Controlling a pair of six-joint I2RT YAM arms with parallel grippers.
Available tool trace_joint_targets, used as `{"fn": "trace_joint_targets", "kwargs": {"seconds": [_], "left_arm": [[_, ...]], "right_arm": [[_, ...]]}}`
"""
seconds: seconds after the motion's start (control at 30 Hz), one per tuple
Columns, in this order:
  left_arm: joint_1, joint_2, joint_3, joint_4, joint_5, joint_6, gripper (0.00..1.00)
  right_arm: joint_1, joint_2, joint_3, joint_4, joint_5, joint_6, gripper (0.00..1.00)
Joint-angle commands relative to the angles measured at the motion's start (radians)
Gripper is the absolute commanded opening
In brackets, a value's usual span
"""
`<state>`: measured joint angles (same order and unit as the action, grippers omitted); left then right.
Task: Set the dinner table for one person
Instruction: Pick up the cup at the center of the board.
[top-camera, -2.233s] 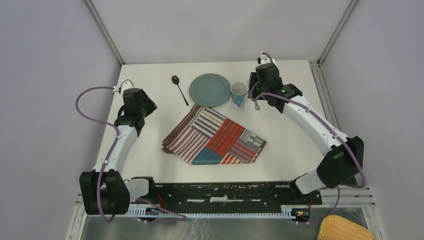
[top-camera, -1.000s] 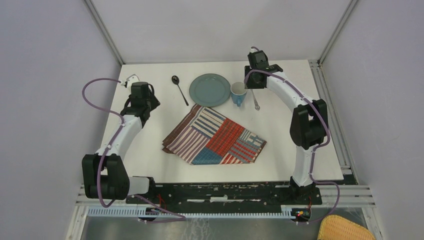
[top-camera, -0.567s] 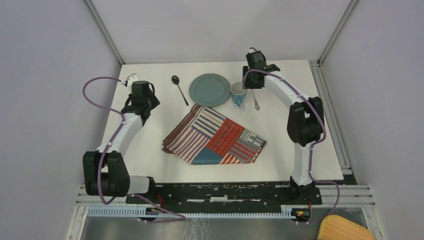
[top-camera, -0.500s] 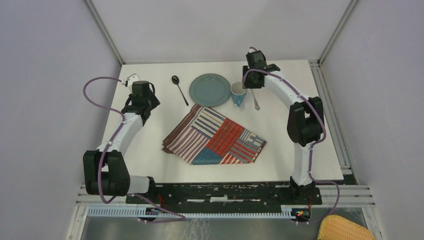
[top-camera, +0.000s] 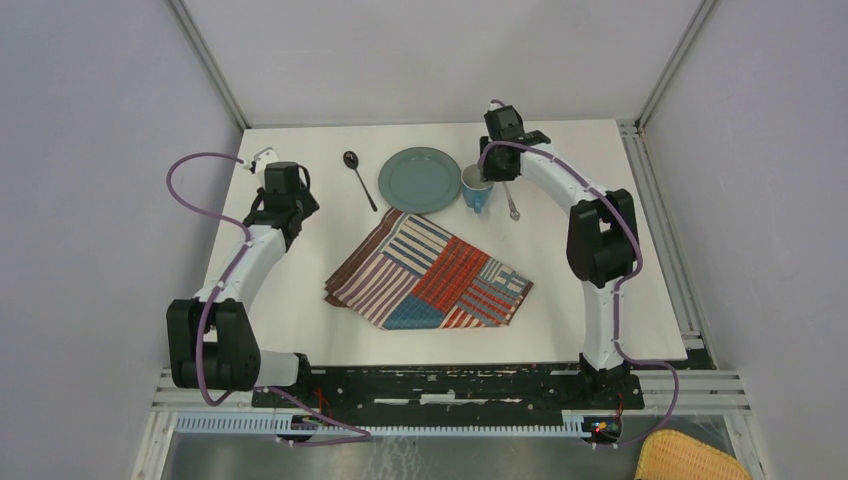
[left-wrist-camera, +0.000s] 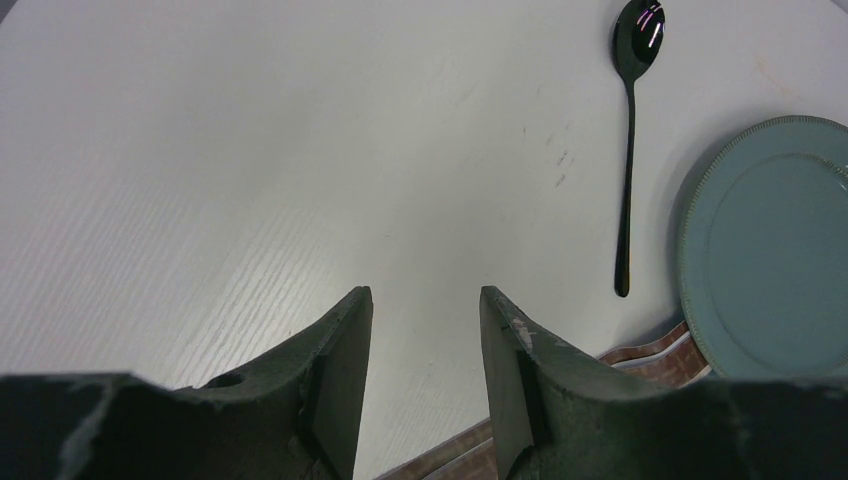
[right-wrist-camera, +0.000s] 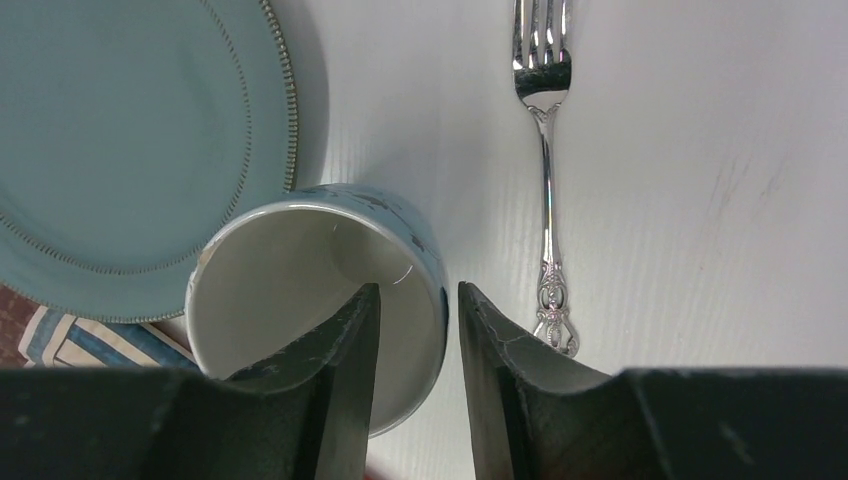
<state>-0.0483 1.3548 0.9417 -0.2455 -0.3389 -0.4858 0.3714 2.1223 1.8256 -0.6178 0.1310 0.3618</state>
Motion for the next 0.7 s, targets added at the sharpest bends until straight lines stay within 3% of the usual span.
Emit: {"fn": "trace_joint_targets", "kwargs": {"seconds": [0.0, 0.53, 0.67], "left_arm": [[-0.006, 0.0, 0.037, 0.033, -0.023, 0.036, 0.52], [-0.005, -0.012, 0.035, 0.02, -0.038, 0.036, 0.52], [-0.004, -0.013, 0.038, 0.021, -0.041, 0.038, 0.52]], "right_arm": [[0.007, 0.003, 0.052, 0.024, -0.001, -0.001, 0.39], [0.014, 0.046, 0.056, 0.022, -0.008, -0.004, 0.25], [0.016, 0.051, 0.049, 0.028, -0.008, -0.004, 0.12]]}}
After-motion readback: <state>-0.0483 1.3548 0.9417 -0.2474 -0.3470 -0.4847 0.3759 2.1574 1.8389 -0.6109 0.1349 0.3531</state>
